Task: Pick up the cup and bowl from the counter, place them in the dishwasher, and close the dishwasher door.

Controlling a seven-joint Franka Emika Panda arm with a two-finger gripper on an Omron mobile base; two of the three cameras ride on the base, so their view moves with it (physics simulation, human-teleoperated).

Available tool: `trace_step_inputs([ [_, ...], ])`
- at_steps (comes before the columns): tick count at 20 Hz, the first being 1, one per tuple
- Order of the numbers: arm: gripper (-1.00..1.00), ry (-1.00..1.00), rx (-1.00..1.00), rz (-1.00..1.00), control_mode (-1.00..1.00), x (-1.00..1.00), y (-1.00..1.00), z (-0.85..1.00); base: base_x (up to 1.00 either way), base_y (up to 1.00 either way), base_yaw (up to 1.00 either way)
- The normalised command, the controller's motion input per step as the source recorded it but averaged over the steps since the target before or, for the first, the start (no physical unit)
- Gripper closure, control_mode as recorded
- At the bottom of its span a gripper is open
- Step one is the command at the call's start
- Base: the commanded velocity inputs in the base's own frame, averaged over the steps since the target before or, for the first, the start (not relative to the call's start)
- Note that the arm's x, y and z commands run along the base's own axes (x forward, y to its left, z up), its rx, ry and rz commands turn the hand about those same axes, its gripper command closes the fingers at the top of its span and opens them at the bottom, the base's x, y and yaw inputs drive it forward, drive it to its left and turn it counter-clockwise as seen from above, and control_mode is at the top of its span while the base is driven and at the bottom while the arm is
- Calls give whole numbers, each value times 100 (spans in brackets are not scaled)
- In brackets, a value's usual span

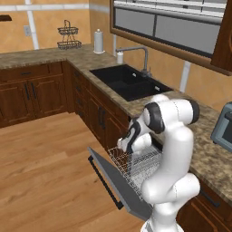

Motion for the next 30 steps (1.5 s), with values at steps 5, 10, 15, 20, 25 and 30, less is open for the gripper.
trace_step_inputs([
  [5,100,6,-9,-4,-100,35,21,-63,0,0,0],
  [10,100,9,-2,-3,-100,39,21,-50,0,0,0],
  [15,100,1,0,-1,-100,34,0,-35,0,0,0],
  [20,100,0,0,0,-100,49,0,-12,0,0,0],
  [25,100,0,0,0,-100,72,0,-1,0,0,0],
  [30,100,3,0,0,-100,80,-12,-6,0,0,0],
])
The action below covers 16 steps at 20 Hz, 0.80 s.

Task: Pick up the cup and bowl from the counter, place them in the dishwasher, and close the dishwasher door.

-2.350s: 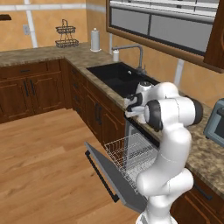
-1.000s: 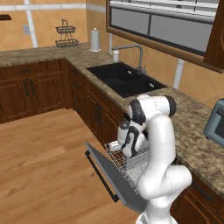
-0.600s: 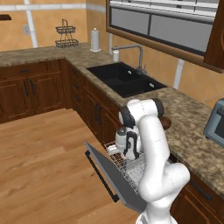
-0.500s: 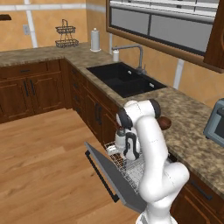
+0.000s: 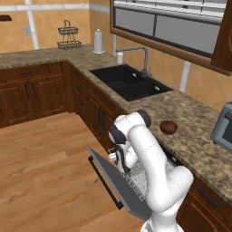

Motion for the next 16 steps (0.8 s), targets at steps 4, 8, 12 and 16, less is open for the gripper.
trace_step_inputs([
  [4,100,4,0,0,-100,62,-20,-21,0,0,0],
  [8,100,10,0,0,-100,35,-1,-34,0,0,0],
  [12,100,8,0,1,-100,23,-20,-25,0,0,0],
  [16,100,0,3,0,-100,22,-36,-3,0,0,0],
])
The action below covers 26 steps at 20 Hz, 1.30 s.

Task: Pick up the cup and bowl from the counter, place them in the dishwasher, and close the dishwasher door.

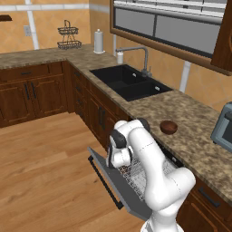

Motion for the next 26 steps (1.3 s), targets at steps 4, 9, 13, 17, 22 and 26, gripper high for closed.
trace_step_inputs([
  [4,100,2,0,0,-100,48,-29,-22,0,0,0],
  [9,100,6,0,0,-100,40,-3,-66,0,0,0],
  [13,-100,4,-4,0,-100,1,31,-75,0,0,0],
  [17,-100,0,0,0,-100,0,28,-5,0,0,0],
  [22,-100,-2,-3,0,-100,-13,33,17,0,0,0],
  [26,-100,-6,-7,-2,-100,-51,34,55,0,0,0],
])
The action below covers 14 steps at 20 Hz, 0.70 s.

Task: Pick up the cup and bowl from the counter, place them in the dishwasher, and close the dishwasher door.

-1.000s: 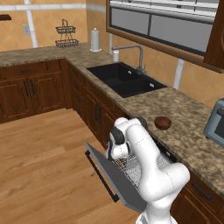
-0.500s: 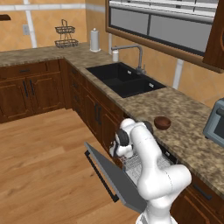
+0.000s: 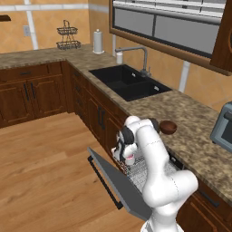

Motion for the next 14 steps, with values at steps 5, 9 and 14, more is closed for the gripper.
trace_step_inputs([
  [5,-100,-3,-4,-5,-100,-55,9,73,0,0,0],
  [9,-100,-7,0,-5,-100,-91,2,81,0,0,0],
  [14,-100,-18,0,0,-100,-53,6,100,0,0,0],
])
